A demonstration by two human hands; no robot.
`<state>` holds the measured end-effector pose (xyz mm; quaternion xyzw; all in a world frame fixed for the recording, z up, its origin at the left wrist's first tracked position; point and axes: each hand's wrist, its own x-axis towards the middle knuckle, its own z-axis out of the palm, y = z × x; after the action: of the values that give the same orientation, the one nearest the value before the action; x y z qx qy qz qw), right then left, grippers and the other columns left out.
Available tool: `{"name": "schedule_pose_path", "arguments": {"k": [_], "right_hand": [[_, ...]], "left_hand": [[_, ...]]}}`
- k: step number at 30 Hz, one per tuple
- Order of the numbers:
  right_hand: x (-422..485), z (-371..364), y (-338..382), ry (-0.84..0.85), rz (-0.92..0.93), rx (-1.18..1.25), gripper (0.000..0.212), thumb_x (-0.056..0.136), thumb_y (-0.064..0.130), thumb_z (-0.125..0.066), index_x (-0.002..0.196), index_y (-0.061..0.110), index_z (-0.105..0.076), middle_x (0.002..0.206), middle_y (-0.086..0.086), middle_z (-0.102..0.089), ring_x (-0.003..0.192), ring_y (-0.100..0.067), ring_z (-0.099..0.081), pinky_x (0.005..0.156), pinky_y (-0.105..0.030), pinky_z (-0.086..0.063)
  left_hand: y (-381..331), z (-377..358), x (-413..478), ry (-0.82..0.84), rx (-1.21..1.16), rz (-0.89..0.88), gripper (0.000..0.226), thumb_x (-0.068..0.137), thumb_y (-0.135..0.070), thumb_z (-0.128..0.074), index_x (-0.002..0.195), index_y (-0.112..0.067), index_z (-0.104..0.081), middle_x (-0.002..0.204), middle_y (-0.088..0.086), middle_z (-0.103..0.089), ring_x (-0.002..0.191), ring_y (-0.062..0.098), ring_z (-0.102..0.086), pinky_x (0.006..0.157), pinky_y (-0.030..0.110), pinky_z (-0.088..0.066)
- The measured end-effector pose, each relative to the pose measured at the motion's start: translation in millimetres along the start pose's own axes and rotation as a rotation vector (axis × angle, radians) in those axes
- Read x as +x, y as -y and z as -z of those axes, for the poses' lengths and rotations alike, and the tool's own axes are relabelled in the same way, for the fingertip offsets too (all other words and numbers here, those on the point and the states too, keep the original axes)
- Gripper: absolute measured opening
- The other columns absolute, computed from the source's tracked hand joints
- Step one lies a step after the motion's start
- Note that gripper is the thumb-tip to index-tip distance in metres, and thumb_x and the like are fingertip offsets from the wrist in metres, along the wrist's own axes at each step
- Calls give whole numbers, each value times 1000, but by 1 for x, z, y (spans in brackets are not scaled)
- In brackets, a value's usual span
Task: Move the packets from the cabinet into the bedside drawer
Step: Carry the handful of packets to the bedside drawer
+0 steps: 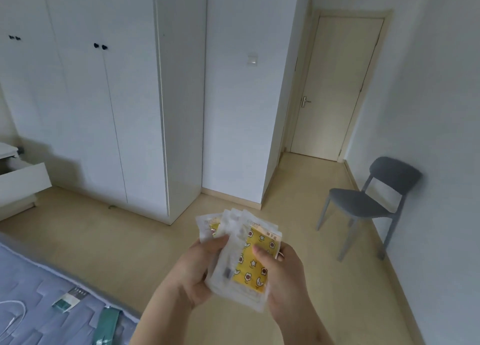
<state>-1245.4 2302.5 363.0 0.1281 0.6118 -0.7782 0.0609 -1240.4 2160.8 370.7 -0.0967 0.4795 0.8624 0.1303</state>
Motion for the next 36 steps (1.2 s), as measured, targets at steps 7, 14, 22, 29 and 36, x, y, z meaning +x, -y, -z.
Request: {"name": "schedule_pose_path", "arguments": {"k": [7, 14, 22, 29, 36], "right_hand": [[162, -66, 61, 17, 82, 24, 12, 83, 4, -68, 94, 4, -62, 89, -14, -70, 76, -30, -68, 74, -48, -57], [306, -132, 82, 68, 27, 28, 13, 82, 2, -68, 92, 5, -61, 94, -19, -69, 82, -37, -69, 73, -53, -56], [488, -225, 116, 206, 6, -17, 14, 82, 2, -67, 92, 10, -62, 93, -16, -69, 74, -30, -67, 69, -46, -56], [603, -336, 109, 430, -107, -122, 15, 81, -1, -68, 93, 8, -63, 85, -16, -70, 74, -33, -67, 69, -47, -56], [660, -482, 70, 671, -224, -226, 12, 84, 2, -65, 95, 8, -65, 91, -16, -72, 85, -36, -69, 77, -55, -55]], "left_hand": [[-101, 12, 154, 71, -52, -50, 36, 86, -26, -49, 107, 0, -64, 99, 24, -69, 78, 33, -71, 61, 36, -59], [-160, 56, 285, -164, -24, -127, 33, 100, -21, -37, 112, -2, -62, 104, 24, -68, 85, 34, -68, 78, 43, -52], [-247, 99, 433, -301, 43, -240, 35, 100, -31, -39, 111, -9, -63, 100, 18, -72, 88, 32, -70, 74, 39, -56], [-308, 178, 502, -604, -74, -221, 24, 97, -12, -46, 108, 2, -62, 98, 23, -71, 84, 35, -70, 70, 39, -57], [-372, 291, 526, -808, -105, -289, 24, 95, -15, -51, 106, 0, -65, 97, 22, -71, 89, 36, -69, 78, 43, -56]]}}
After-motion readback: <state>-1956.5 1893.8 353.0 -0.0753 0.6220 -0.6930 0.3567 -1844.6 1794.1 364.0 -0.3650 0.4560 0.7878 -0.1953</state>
